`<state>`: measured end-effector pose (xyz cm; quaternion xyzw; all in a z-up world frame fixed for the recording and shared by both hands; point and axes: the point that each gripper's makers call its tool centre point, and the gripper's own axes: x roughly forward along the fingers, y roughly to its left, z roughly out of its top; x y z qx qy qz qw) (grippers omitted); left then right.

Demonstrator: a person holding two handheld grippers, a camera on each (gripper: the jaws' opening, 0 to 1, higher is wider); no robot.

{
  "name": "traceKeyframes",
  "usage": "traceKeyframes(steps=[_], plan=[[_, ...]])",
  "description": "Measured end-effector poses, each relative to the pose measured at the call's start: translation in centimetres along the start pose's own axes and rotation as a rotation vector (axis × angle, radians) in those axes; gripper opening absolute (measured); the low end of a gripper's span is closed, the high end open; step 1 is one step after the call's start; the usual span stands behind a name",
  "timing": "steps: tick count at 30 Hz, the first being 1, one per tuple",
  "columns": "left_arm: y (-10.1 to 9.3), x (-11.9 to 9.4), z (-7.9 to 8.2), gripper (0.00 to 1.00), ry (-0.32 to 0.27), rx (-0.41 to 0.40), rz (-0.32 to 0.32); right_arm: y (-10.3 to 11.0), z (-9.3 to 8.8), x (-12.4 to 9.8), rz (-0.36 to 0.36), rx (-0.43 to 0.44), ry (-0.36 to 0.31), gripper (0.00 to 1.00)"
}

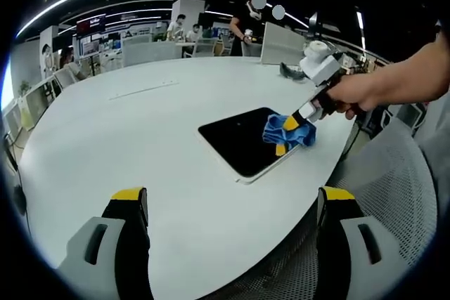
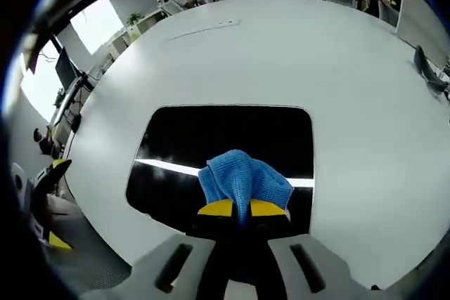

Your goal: Wipe the mirror surface with the cleaning cloth until all visible marks leave the cleaned area.

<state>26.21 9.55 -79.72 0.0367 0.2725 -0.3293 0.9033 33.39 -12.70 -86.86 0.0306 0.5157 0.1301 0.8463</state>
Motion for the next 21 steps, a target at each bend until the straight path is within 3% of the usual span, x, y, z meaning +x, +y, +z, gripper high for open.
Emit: traceKeyframes(steps=[21], plan=[[0.0, 0.1, -0.1, 0.99, 0.005, 0.005, 0.001, 0.8, -2.4, -1.2, 0.013, -0.004, 0.006, 0.0]])
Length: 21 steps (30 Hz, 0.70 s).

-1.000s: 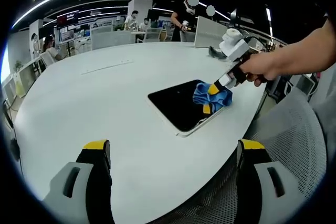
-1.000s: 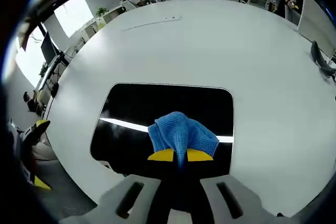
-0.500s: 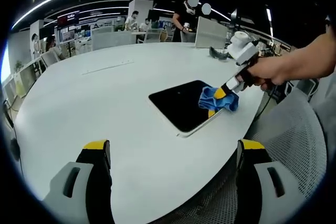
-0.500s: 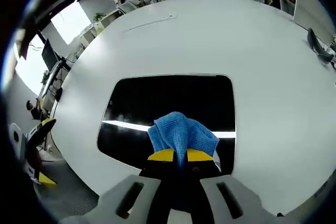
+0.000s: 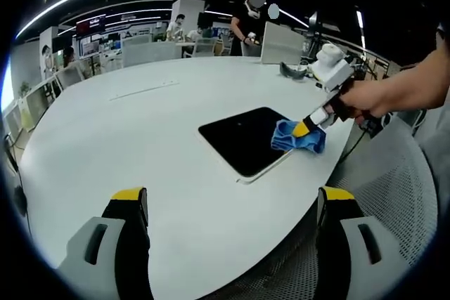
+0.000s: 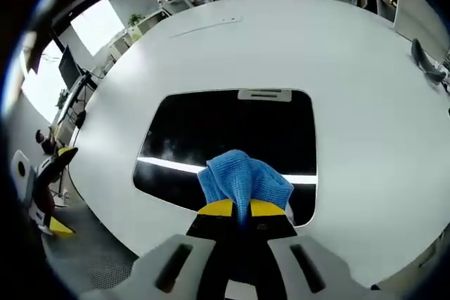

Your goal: Wipe the mirror surface with the cleaning cloth until all visible marks leave the cleaned area.

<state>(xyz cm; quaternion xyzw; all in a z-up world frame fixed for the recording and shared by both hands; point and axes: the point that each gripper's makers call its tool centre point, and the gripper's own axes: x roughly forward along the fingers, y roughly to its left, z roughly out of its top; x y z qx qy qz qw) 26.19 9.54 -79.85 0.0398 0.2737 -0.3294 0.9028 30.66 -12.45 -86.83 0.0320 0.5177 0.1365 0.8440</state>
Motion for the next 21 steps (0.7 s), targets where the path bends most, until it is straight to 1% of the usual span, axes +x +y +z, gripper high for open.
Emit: traceKeyframes(steps=[7, 13, 21], plan=[[-0.04, -0.05, -0.02, 0.99, 0.002, -0.001, 0.0, 0.25, -0.51, -0.25, 0.008, 0.008, 0.011, 0.0], [-0.01, 0.02, -0.04, 0.99, 0.002, 0.003, 0.001, 0.19, -0.46, -0.17, 0.012, -0.003, 0.013, 0.0], [-0.05, 0.03, -0.04, 0.99, 0.004, 0.006, 0.001, 0.08, -0.44, -0.26, 0.026, 0.012, 0.012, 0.0]])
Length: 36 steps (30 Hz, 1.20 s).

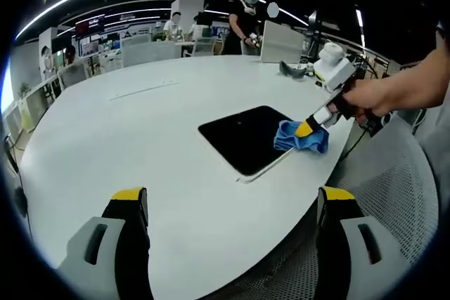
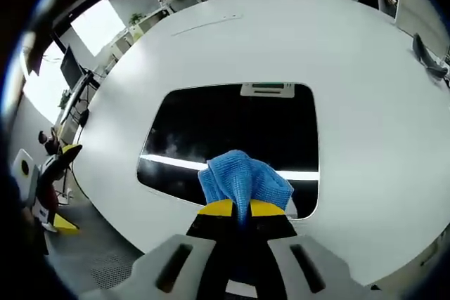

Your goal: Wipe the mirror surface with the cleaning cloth until all visible marks leave the cleaned area.

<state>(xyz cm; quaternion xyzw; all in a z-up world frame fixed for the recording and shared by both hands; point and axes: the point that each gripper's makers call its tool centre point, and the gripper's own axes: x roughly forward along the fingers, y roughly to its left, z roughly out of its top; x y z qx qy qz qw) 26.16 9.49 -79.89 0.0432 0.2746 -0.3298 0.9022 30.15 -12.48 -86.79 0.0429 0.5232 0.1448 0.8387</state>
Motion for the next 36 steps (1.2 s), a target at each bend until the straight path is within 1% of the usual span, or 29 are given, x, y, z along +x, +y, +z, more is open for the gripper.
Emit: traceKeyframes(steps=[4, 13, 18, 32, 36], plan=[[0.0, 0.0, 0.0, 0.99, 0.0, -0.001, 0.001, -0.1, 0.0, 0.0, -0.002, -0.008, -0.004, 0.0], [0.1, 0.0, 0.1, 0.99, -0.005, -0.006, 0.002, -0.9, -0.1, -0.3, -0.006, 0.005, -0.008, 0.0], [0.1, -0.2, 0.7, 0.99, -0.036, -0.027, 0.0, -2.2, -0.1, -0.6, -0.018, 0.024, -0.012, 0.0], [0.1, -0.1, 0.5, 0.99, -0.028, -0.017, 0.003, -4.6, -0.3, -1.3, -0.045, 0.045, -0.021, 0.0], [0.0, -0.1, 0.5, 0.99, -0.027, -0.016, 0.003, -4.8, -0.3, -1.4, -0.046, 0.049, -0.022, 0.0]])
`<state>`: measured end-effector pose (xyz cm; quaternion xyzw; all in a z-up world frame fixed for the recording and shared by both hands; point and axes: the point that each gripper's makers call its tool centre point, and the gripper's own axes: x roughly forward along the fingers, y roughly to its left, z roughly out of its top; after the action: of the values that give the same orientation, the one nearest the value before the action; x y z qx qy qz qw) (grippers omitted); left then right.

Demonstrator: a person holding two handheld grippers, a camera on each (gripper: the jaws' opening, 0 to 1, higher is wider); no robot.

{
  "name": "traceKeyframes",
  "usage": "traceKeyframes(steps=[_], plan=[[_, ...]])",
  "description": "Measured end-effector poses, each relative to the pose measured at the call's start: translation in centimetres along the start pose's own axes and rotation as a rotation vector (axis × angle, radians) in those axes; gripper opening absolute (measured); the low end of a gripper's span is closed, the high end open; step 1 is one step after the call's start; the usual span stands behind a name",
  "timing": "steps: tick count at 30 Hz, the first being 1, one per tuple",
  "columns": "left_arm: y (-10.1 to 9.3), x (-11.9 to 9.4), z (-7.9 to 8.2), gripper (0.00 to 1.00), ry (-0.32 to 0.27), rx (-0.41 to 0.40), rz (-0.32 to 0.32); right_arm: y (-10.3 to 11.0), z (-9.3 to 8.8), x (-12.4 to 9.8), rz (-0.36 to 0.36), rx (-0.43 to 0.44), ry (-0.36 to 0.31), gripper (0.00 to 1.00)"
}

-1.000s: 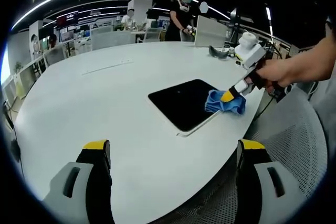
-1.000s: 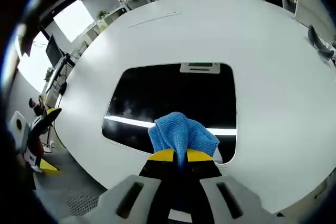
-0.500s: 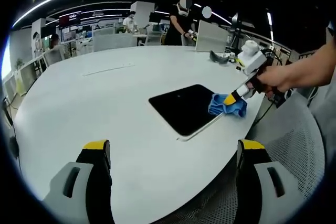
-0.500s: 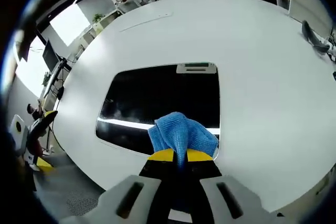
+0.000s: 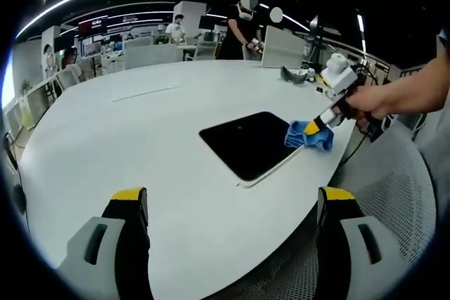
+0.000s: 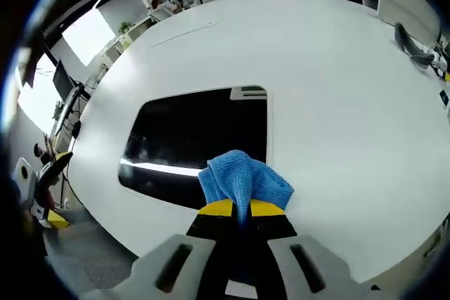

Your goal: Wipe the mirror surface with the cleaning cloth until all visible marks leave the cleaned area.

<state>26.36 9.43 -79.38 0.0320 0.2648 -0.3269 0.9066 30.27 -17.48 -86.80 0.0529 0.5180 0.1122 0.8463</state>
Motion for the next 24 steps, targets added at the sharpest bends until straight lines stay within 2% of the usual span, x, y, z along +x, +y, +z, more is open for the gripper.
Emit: traceKeyframes(steps=[10, 24], plan=[[0.1, 0.0, 0.0, 0.99, 0.0, -0.002, 0.003, 0.1, 0.3, 0.3, -0.001, 0.003, 0.006, 0.0], [0.2, 0.1, -0.2, 0.99, 0.008, -0.002, 0.002, 0.0, 2.1, 1.2, -0.013, -0.011, 0.007, 0.0]])
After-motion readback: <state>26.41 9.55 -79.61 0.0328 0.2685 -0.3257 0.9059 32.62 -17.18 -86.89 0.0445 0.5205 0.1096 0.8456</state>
